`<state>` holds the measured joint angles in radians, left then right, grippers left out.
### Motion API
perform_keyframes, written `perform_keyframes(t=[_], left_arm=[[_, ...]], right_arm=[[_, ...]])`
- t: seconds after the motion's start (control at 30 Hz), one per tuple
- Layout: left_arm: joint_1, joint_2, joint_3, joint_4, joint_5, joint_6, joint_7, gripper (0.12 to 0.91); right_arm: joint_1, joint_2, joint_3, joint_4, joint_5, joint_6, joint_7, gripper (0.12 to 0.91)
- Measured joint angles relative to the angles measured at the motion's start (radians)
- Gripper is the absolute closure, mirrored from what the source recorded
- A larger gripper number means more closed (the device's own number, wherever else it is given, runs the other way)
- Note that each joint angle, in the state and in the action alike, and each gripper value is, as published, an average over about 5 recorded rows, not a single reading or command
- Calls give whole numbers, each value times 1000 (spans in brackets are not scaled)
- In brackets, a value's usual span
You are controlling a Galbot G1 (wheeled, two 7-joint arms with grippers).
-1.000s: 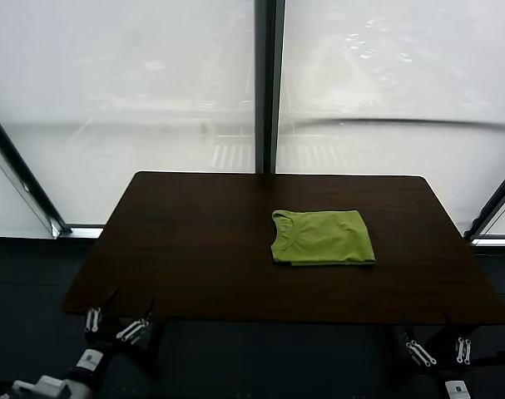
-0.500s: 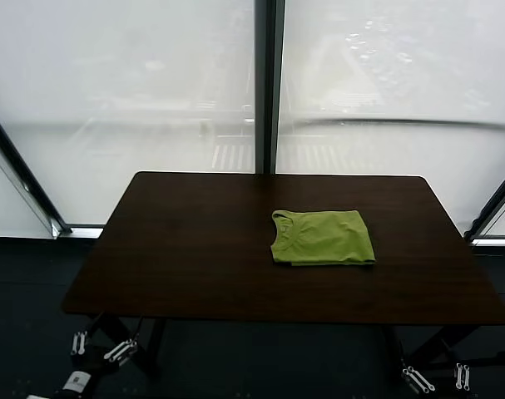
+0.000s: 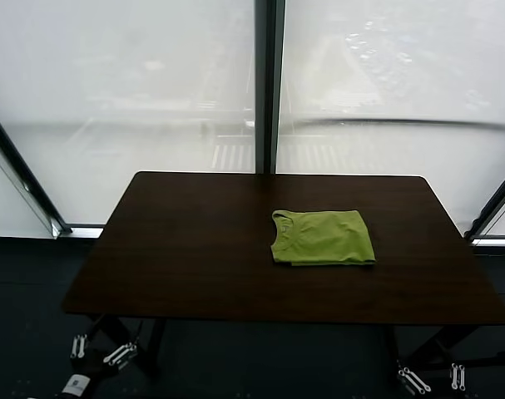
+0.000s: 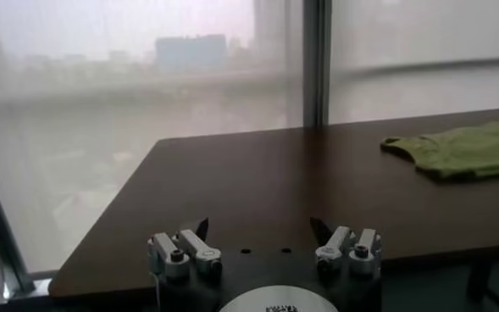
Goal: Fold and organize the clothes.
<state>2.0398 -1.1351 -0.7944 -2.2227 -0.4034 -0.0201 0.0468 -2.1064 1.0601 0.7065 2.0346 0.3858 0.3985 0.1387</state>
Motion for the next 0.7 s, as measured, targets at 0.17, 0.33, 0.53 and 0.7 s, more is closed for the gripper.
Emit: perform_keyframes(t=[0.17,0.33,0.53,0.7], left_arm=[[5,-1,-1,-3,5,5,8,123],[11,-1,-9,-6,6,7,15,123],[17,-1,-13,-7,6,8,23,123],[17,-1,-14,-9,6,13,27,123]], right_arm=[[0,0,0,7,1,-12,1,118],[1,0,1,12,3,-20,2,118],[4,0,-3,13,5,-23,2,118],[1,-1,-3,13,7,-24,2,118]])
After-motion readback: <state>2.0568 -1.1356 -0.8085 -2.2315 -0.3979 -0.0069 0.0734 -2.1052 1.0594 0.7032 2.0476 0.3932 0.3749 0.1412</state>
